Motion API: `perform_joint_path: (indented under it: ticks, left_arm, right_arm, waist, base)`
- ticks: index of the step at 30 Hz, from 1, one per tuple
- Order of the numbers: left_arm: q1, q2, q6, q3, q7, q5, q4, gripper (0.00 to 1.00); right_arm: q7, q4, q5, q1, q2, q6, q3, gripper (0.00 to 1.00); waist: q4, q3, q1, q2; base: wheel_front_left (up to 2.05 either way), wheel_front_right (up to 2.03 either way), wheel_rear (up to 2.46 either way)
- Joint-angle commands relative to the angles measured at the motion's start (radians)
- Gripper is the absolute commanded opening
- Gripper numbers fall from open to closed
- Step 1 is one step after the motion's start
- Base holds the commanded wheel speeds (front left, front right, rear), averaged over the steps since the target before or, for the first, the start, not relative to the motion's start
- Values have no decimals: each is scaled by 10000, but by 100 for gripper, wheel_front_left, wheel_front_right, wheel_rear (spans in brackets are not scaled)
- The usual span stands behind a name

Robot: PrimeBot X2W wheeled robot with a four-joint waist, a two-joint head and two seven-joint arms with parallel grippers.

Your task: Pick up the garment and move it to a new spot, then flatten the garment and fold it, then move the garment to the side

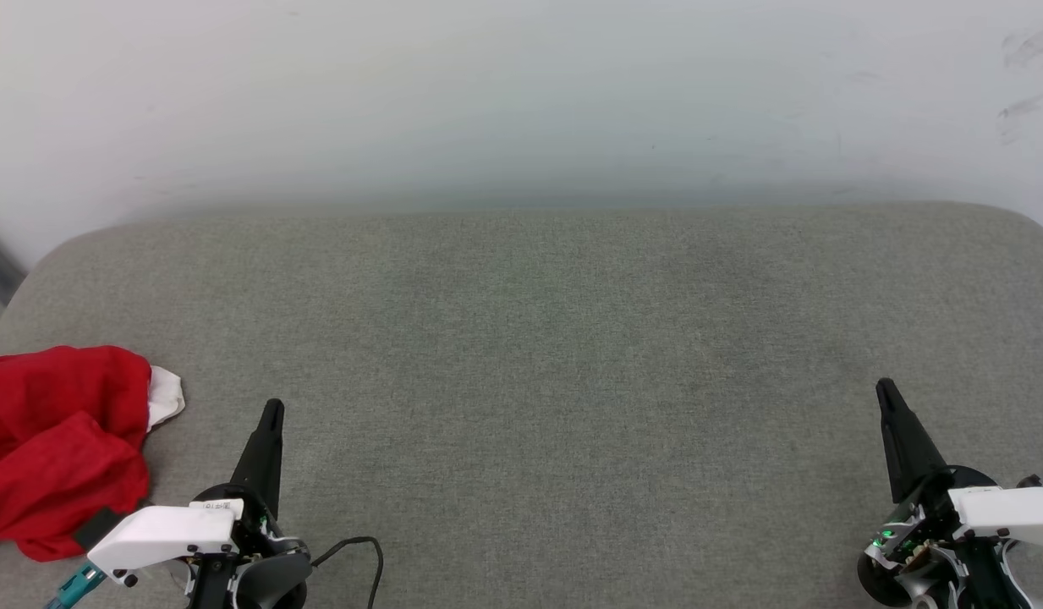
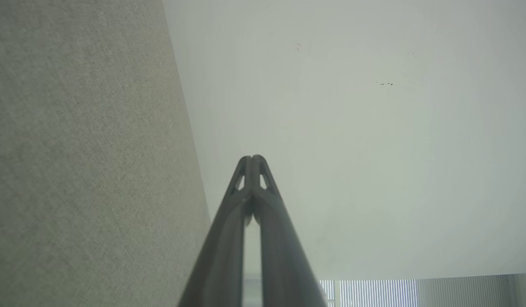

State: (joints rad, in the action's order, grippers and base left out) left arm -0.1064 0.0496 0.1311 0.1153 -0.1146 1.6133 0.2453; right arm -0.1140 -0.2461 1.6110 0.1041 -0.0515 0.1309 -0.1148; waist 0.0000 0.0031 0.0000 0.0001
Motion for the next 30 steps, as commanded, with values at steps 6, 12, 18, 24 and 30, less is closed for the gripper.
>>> perform_joint_path:
  ticks: [6,12,18,24,30]
  left_arm:
    - [-52,-18,36,15,-16,-7,-5,0]
    - [-52,-18,36,15,-16,-7,-5,0]
    - [-52,-18,36,15,-16,-7,-5,0]
    - [-52,-18,36,15,-16,-8,-5,0]
    - [-52,-18,36,15,-16,-8,-5,0]
  right_arm:
    - [6,-9,40,108,31,-3,14,0]
    - [6,-9,40,109,31,-3,14,0]
    - [7,-9,40,109,31,-3,14,0]
    - [7,-9,40,109,31,-3,14,0]
    - [7,-9,40,109,31,-3,15,0]
  waist:
    - [0,0,0,-1]
    - [0,0,0,-1]
    - [0,0,0,-1]
    - [0,0,0,-1]
    - [0,0,0,-1]
  base:
    - [0,0,0]
    - [0,0,0]
    - [0,0,0]
    - [0,0,0]
    - [0,0,0]
